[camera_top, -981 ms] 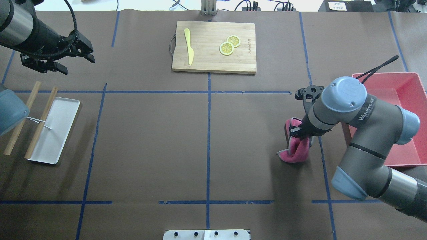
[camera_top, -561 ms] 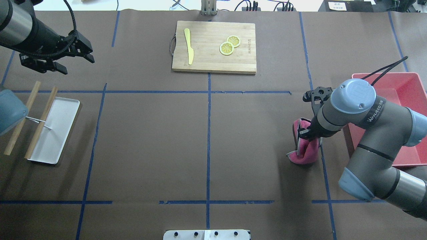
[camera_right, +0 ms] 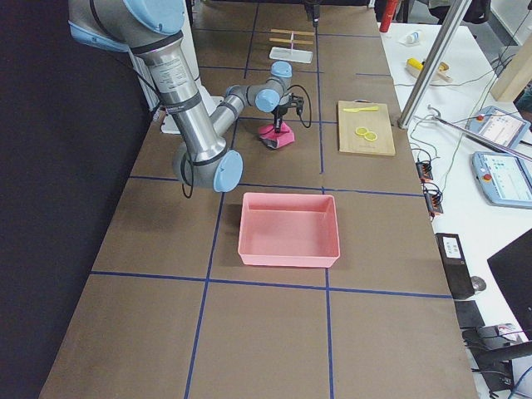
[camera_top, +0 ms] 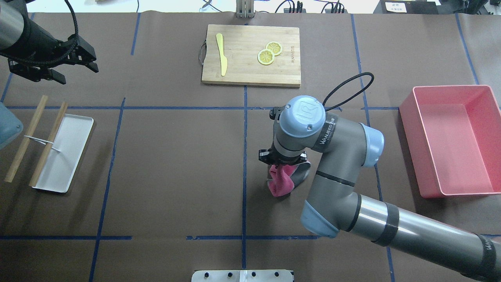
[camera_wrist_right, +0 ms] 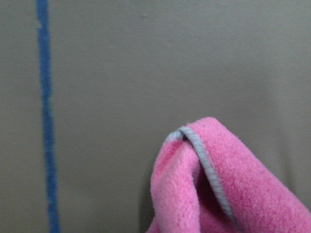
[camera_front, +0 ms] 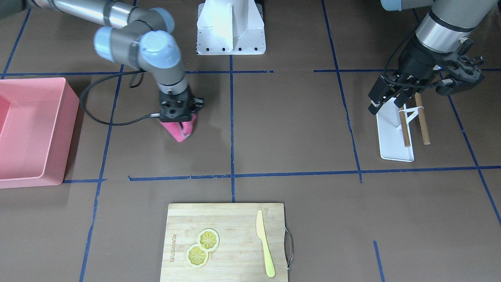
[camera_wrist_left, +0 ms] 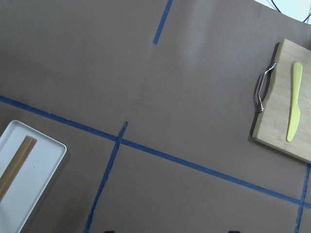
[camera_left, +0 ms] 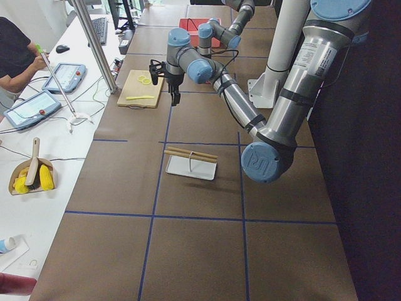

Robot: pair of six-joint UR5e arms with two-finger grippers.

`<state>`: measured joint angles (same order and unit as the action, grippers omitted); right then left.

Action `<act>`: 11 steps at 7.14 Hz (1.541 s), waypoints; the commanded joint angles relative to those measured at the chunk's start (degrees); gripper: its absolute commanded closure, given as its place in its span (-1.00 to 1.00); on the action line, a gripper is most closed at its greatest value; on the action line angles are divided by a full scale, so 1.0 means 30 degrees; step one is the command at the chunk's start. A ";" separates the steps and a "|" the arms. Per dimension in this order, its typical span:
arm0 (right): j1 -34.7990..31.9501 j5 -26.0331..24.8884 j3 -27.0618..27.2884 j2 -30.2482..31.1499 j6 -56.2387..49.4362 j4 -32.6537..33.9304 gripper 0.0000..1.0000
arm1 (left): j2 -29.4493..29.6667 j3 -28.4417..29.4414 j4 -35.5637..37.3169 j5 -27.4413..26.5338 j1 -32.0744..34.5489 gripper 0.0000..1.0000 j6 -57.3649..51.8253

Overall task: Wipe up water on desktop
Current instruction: 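Wipe the cloth across the table surface with the right gripper, then carry the cloth with the right gripper over the pink bin and lower it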

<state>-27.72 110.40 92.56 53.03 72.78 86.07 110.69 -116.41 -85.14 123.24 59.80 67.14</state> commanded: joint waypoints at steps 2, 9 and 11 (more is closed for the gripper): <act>-0.0277 0.0081 -0.0244 -0.0228 0.0792 -0.0065 1.00 | -0.0218 -0.0220 0.0050 -0.0006 0.0107 -0.65 -0.0087; -0.5888 0.3526 0.7053 0.8777 -0.6561 0.0547 1.00 | -0.0364 -0.0426 0.0138 0.0285 0.0662 -0.65 -0.0493; -0.9377 0.5875 0.7961 0.9475 -0.9242 0.1424 1.00 | -0.0422 -0.0397 0.0285 0.0287 0.0839 -0.65 -0.0848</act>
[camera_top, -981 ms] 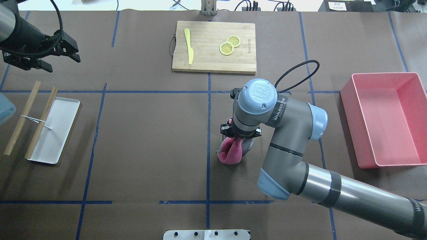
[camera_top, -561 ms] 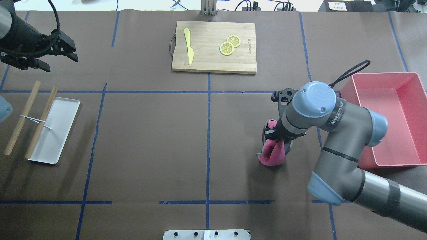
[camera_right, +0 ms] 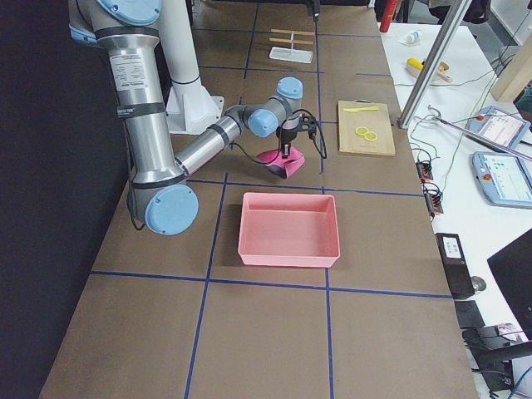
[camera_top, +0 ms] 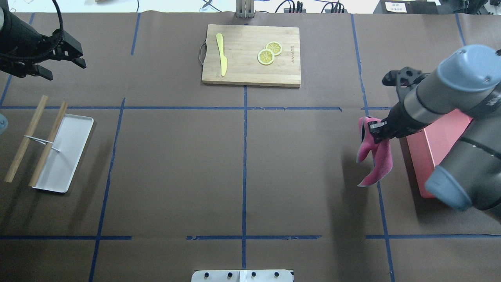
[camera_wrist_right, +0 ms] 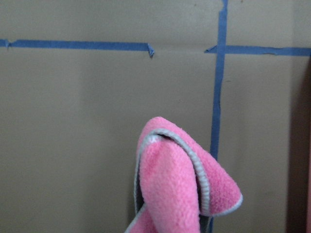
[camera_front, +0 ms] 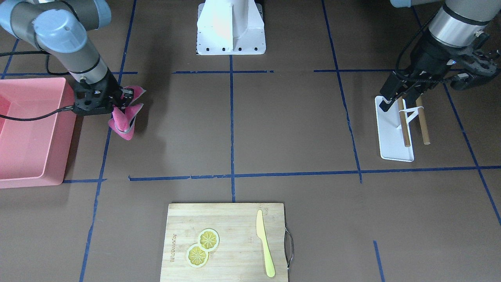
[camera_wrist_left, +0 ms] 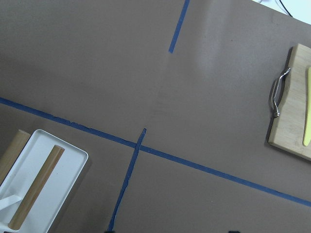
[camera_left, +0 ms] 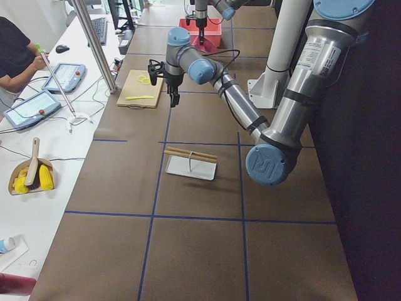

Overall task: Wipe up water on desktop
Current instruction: 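Carry the cloth with the right gripper over the pink bin and lower it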

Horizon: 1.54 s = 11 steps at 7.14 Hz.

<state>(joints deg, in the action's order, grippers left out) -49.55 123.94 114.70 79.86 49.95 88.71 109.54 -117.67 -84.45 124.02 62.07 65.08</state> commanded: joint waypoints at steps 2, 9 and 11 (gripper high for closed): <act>-0.5528 0.2599 0.0759 0.2867 -0.7272 0.1014 1.00 | -0.0244 -0.0007 0.0024 0.0026 0.0053 -0.65 -0.0159; -0.5134 0.1430 -0.5824 0.3469 -1.3076 -0.1994 -0.14 | -0.0244 -0.0065 0.0024 0.0026 -0.0006 -0.65 -0.0159; -0.5162 0.1431 -0.5455 0.3496 -1.3104 -0.2031 -1.00 | -0.0273 -0.0123 0.0024 0.0026 0.0023 -0.65 -0.0188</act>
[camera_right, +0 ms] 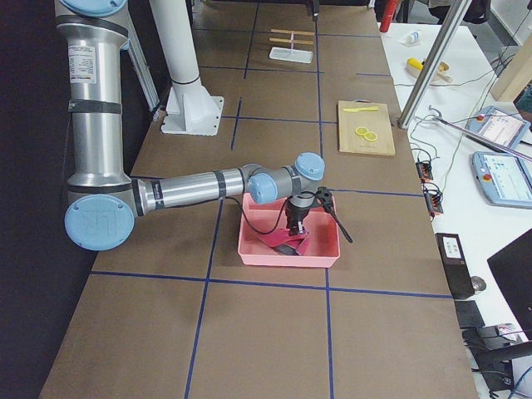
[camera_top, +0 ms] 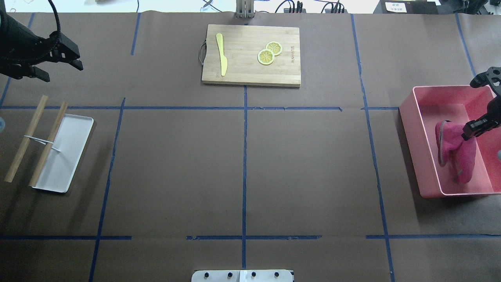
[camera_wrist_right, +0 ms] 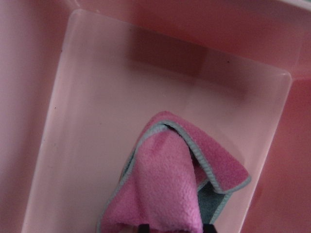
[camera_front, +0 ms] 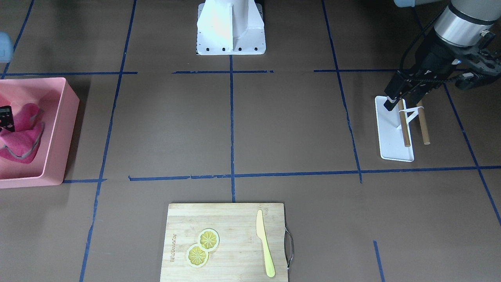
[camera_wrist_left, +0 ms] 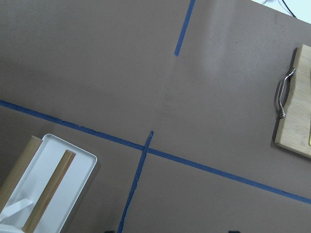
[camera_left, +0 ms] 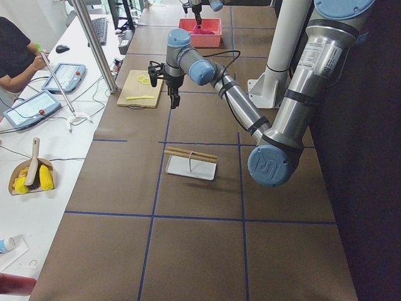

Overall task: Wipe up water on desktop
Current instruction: 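Release the cloth into the pink bin and raise the right gripper away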

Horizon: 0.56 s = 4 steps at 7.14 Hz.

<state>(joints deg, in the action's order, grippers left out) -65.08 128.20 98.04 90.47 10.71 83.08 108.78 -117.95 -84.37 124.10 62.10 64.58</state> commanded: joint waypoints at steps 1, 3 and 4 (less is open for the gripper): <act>-0.0510 0.0154 0.1351 0.0134 0.0003 -0.0010 -1.00 | -0.0194 -0.0146 0.0029 0.0029 0.0070 -0.66 -0.0921; -0.4773 0.2544 0.2008 -0.0039 -0.1130 0.2732 -1.00 | -0.2153 -0.0645 0.0058 0.0029 0.0768 -0.67 -0.5799; -0.5778 0.2587 0.1805 -0.0011 -0.2676 0.3354 -1.00 | -0.3174 -0.0645 0.0058 0.0145 0.0977 -0.67 -0.8142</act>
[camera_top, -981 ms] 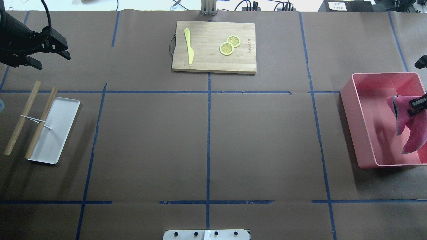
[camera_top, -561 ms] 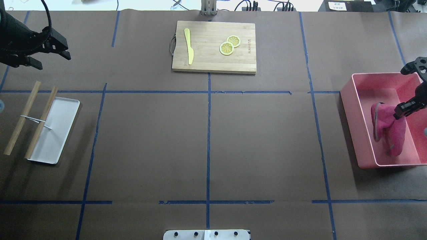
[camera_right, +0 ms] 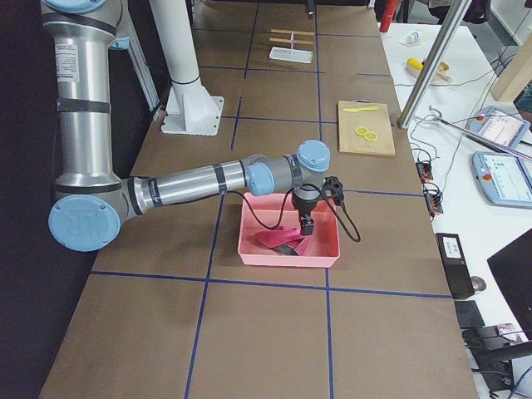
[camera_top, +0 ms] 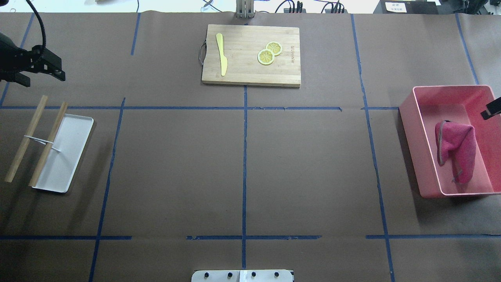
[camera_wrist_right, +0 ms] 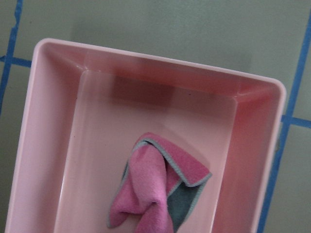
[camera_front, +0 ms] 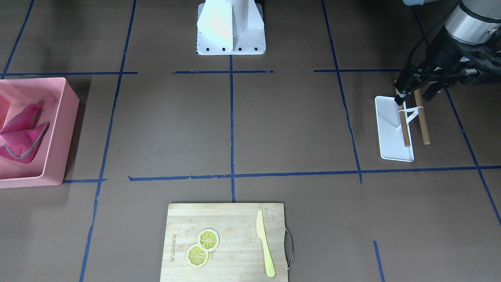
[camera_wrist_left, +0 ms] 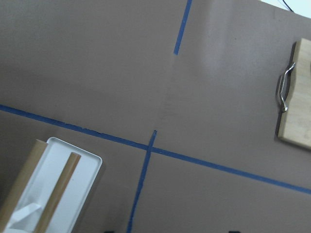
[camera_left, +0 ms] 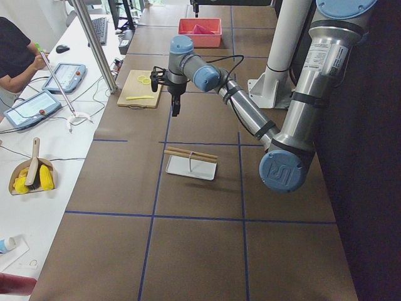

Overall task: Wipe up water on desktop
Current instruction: 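Release the cloth into the pink bin and raise the right gripper away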

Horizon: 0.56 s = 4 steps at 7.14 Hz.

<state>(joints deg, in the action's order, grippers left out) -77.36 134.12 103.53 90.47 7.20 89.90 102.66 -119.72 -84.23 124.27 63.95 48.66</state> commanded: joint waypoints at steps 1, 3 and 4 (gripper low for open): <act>-0.2447 0.0615 -0.0057 -0.0039 -0.3086 0.2249 -1.00 | -0.1985 0.0090 0.0039 0.0061 0.1291 -0.67 -0.5732; -0.3973 0.0557 -0.0086 -0.0214 -0.4798 0.3750 -1.00 | -0.2521 0.0965 0.1961 0.0235 0.3922 -0.67 -1.1823; -0.4037 0.0586 -0.0086 0.0104 -0.4801 0.3755 -1.00 | -0.2550 0.1609 0.3307 0.1223 0.5532 -0.67 -1.4668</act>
<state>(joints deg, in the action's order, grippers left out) -88.30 135.83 103.30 90.24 -6.13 100.14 95.44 -117.02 -78.84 125.55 74.90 15.75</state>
